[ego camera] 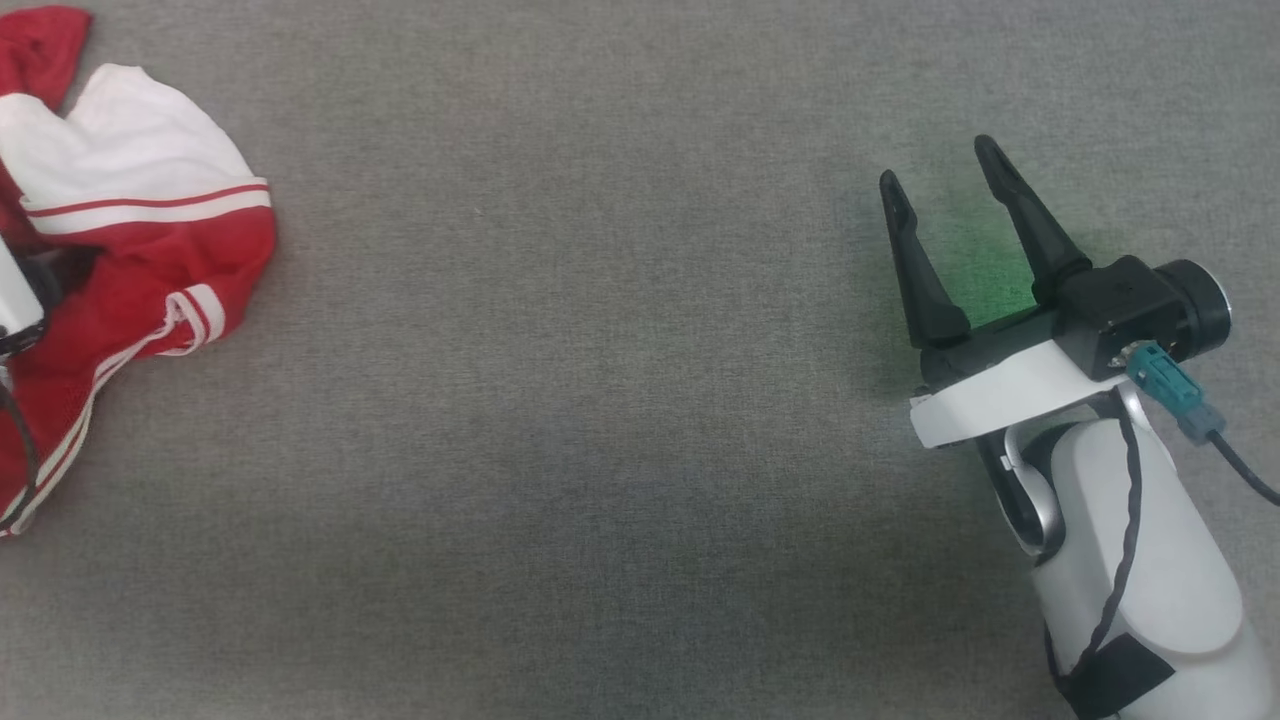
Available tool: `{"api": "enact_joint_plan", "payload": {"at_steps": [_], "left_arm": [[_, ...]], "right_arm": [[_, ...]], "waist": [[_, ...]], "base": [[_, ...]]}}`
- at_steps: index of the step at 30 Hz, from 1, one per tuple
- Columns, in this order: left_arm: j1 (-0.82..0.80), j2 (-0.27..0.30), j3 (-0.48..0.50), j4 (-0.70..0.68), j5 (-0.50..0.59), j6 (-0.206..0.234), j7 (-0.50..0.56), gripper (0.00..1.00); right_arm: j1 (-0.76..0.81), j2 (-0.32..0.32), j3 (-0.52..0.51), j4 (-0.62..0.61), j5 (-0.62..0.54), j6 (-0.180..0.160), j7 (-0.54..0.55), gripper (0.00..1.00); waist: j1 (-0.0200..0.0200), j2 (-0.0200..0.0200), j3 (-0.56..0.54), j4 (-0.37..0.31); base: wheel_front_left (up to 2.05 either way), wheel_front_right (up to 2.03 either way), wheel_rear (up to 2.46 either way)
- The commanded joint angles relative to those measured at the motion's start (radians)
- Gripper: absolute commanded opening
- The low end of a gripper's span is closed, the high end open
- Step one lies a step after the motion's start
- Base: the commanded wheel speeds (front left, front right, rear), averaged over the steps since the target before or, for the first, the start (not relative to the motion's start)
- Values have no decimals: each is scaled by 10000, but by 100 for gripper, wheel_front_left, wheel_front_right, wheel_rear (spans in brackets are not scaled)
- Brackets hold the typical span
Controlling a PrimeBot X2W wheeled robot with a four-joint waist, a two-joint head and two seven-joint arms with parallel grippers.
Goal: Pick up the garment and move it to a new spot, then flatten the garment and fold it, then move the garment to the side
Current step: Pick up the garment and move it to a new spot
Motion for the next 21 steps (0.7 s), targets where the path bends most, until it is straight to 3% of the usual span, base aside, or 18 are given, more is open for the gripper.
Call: {"api": "enact_joint_plan", "payload": {"at_steps": [1, 2, 3, 11, 21], "left_arm": [[1134, -1101, -709, 526, 89, 60, 140, 93], [1138, -1102, -697, 492, 0, 60, -47, 36], [1122, -1118, -652, 477, -112, 60, -183, 0], [745, -618, -680, -772, -612, 9, -2147, 0], [850, -187, -1971, -4330, -1536, 20, -2449, 0]], "right_arm": [[-77, 91, 8, -117, -93, 1, -33, 100], [-84, 102, 22, -171, -116, 1, -33, 100], [-79, 116, 43, -204, -123, 1, -33, 100], [338, 220, -120, -122, 60, 1, -33, 100], [1064, 454, -818, -257, 360, 1, -31, 100]], "waist": [[0, -2, 28, -32], [0, -2, -4, -8], [0, -2, -80, 25], [0, -2, -1229, 357], [0, -2, -1992, 210]], "base": [[0, 0, 0], [0, 0, 0], [0, 0, 0], [0, 0, 0], [0, 0, 0]]}}
